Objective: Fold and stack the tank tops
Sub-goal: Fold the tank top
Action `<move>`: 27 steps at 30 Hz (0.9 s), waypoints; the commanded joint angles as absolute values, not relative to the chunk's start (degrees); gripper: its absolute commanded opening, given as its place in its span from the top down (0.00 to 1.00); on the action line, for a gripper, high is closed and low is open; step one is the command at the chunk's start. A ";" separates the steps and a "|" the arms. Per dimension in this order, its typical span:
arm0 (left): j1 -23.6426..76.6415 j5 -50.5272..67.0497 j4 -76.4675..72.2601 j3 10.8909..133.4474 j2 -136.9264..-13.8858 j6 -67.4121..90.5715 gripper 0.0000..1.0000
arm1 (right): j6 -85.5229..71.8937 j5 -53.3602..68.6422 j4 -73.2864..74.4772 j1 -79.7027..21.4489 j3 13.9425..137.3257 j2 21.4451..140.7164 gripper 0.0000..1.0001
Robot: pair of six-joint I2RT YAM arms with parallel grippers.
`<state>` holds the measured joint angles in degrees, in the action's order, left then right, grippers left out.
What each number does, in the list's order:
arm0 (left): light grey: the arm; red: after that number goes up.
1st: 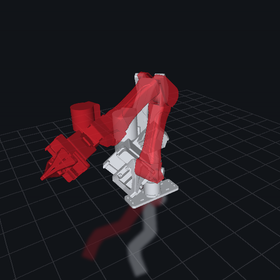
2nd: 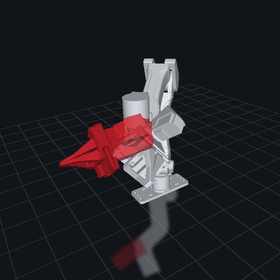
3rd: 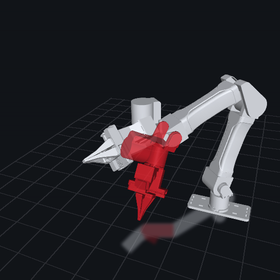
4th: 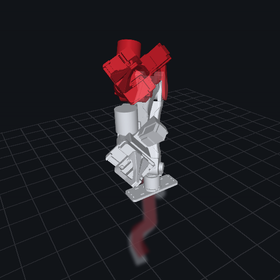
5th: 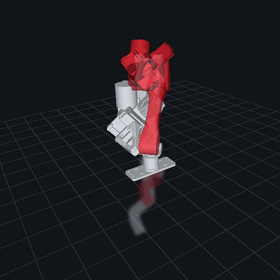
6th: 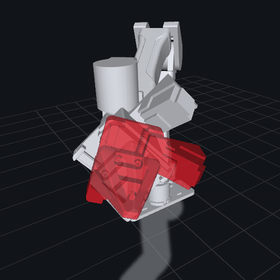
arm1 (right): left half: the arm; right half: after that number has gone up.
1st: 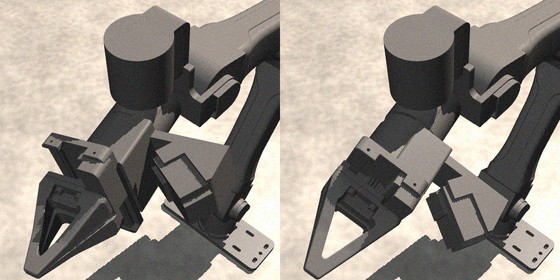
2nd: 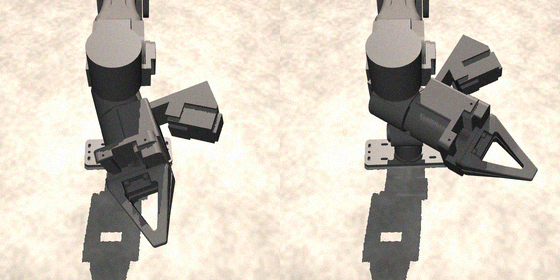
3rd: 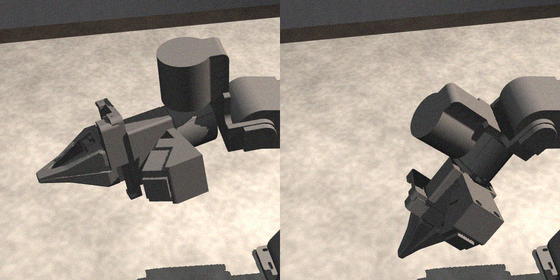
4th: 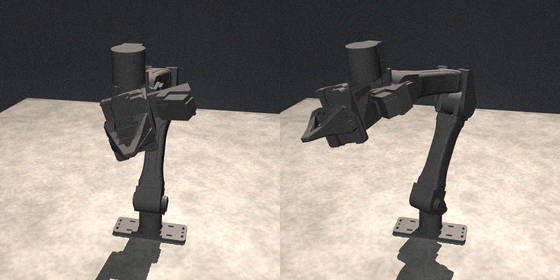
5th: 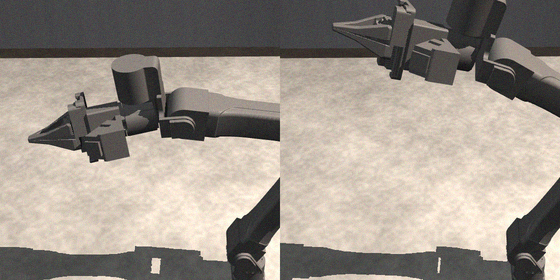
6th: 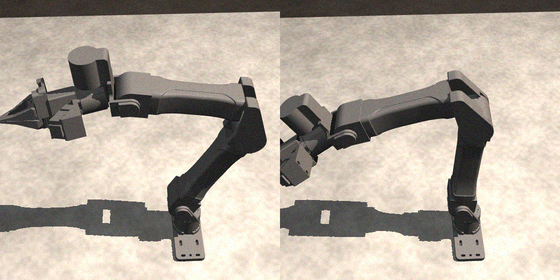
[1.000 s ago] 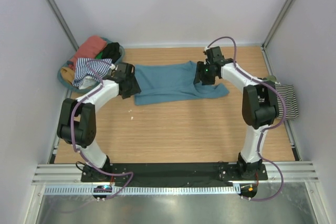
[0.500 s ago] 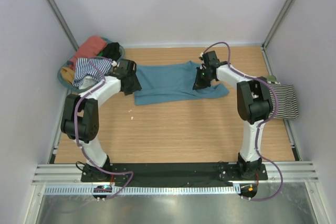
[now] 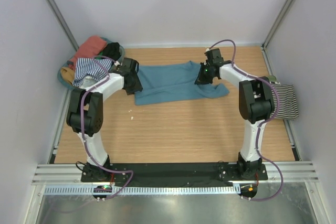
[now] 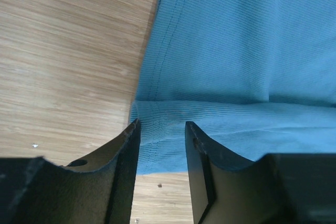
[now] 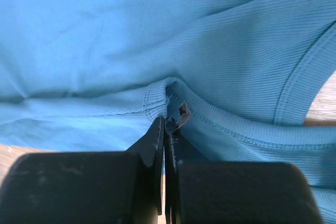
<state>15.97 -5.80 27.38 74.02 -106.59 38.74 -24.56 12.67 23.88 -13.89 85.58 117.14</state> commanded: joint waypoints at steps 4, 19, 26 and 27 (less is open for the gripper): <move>15.64 -4.48 27.69 77.25 -109.07 38.67 0.67 | -26.72 11.51 20.83 -12.83 86.04 116.19 0.99; 15.29 -5.10 29.18 80.68 -109.51 38.14 1.00 | -26.63 11.51 21.01 -12.57 87.10 117.33 0.99; 12.31 -2.64 29.00 82.97 -112.23 39.29 1.00 | -27.33 10.63 20.74 -12.22 88.59 119.00 0.99; 11.78 -2.11 28.83 83.75 -113.54 39.55 1.00 | -27.51 10.63 20.48 -12.13 89.03 119.70 0.99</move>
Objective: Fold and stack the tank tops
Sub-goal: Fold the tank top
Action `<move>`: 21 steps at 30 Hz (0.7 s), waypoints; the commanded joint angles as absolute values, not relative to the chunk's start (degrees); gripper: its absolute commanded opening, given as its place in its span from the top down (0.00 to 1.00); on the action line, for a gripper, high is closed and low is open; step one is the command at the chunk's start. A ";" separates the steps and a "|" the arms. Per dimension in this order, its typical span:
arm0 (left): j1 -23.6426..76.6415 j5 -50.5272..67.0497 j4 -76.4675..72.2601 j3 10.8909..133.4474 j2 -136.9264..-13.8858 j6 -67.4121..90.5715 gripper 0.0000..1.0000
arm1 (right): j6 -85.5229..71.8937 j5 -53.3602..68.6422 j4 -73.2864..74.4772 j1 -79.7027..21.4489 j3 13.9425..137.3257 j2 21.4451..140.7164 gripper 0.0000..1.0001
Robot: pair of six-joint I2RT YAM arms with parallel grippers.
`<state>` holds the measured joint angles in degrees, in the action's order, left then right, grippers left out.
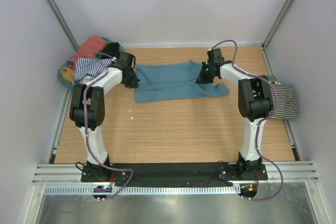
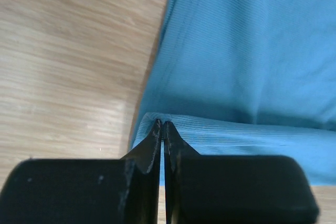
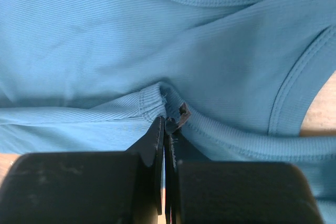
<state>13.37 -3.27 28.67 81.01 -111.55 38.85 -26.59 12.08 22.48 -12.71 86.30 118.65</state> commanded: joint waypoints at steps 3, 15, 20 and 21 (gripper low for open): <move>10.81 -0.62 28.83 85.42 -115.66 39.99 0.98 | -27.95 10.37 20.39 -12.13 89.91 120.76 0.99; 10.72 -2.11 25.67 76.58 -106.01 40.25 0.39 | -29.09 7.57 15.39 -13.18 77.90 110.67 0.46; 13.09 -3.42 23.99 69.62 -98.97 40.08 0.36 | -27.69 1.95 16.26 -17.04 71.11 102.58 0.37; 13.62 -3.69 23.99 68.04 -97.31 39.64 0.35 | -27.69 0.37 16.61 -17.57 68.84 99.70 0.36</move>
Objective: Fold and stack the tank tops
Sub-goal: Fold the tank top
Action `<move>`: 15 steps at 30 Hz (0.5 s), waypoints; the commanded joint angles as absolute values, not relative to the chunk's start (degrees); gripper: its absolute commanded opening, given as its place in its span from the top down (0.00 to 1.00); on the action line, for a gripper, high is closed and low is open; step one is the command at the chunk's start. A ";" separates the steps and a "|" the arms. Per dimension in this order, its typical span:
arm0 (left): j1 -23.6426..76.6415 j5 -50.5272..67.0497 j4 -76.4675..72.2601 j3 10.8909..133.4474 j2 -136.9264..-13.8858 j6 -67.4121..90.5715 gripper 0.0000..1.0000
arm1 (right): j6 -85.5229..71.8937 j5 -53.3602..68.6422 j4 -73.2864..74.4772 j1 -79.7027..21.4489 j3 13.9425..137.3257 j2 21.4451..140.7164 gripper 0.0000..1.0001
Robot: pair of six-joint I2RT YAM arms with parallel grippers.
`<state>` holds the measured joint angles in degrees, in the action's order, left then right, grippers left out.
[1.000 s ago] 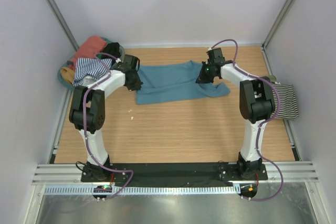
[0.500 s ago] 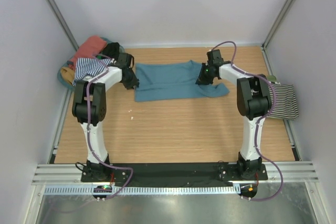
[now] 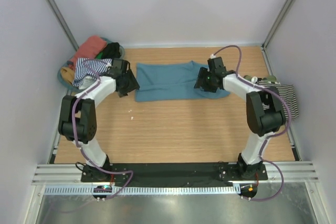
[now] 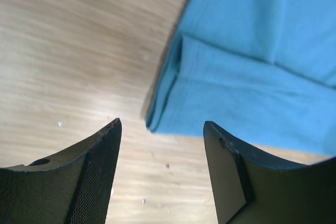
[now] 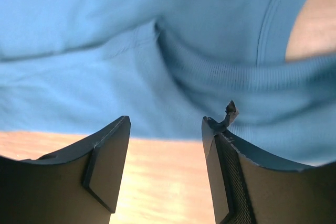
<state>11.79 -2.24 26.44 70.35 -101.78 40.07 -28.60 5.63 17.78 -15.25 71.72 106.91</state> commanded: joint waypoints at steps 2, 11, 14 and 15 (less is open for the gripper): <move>14.85 -4.39 24.61 66.02 -95.98 39.81 0.34 | -28.29 -4.74 16.70 -18.54 66.55 97.05 0.36; 18.81 -4.31 18.20 56.79 -91.14 45.26 0.36 | -31.46 -6.94 13.53 -18.81 57.12 90.96 0.48; 18.98 -3.43 16.88 56.43 -93.06 46.40 0.37 | -32.60 -9.65 14.15 -18.72 57.22 92.63 0.44; 18.98 -3.17 16.18 56.51 -93.69 46.58 0.38 | -33.22 -10.36 13.63 -18.63 56.87 92.72 0.44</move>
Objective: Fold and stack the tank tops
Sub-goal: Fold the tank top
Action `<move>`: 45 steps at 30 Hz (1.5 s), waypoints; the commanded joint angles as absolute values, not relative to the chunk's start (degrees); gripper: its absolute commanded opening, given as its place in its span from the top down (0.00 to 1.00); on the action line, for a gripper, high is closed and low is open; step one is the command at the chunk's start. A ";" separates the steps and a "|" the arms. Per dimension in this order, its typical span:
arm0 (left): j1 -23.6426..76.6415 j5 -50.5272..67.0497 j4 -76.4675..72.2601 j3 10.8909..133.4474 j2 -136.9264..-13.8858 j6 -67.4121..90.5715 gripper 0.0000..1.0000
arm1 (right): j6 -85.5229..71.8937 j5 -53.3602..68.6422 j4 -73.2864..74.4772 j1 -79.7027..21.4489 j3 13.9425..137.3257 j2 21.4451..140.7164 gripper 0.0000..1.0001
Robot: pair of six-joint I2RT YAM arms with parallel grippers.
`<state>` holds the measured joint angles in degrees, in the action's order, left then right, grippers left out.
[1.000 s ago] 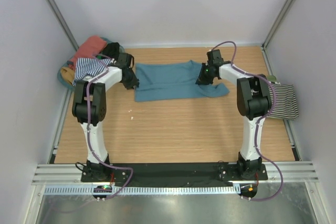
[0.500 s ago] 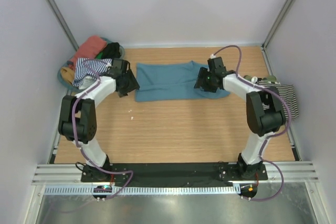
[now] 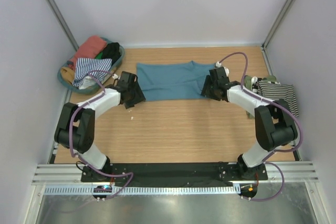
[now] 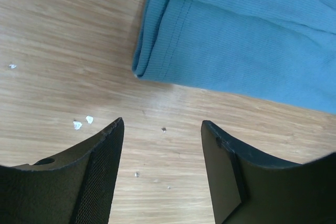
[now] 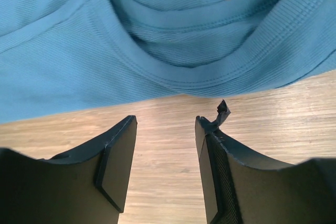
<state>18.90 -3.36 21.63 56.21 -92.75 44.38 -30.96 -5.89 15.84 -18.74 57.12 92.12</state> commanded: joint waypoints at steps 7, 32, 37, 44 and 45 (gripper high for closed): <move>18.98 -3.34 14.68 56.69 -96.41 46.85 0.41 | -34.45 -14.33 12.66 -15.31 57.13 95.89 0.54; 18.90 -5.80 13.53 57.22 -103.01 47.02 0.60 | -37.88 -9.06 10.11 -7.38 61.96 104.06 0.75; 18.90 -5.01 13.10 57.48 -103.71 47.02 0.83 | -38.23 -7.91 9.58 -7.29 60.91 103.45 0.96; 18.90 -5.71 14.15 54.15 -99.41 47.02 1.00 | -40.43 -7.20 13.25 -7.29 56.52 97.65 0.99; 18.90 -5.36 14.15 53.44 -98.62 47.20 1.00 | -41.47 -7.47 14.05 -7.38 55.99 96.69 0.99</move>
<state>18.90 -4.45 11.18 56.36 -100.82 47.59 -39.00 -7.01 10.79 -7.16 57.80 101.23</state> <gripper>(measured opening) 0.011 0.040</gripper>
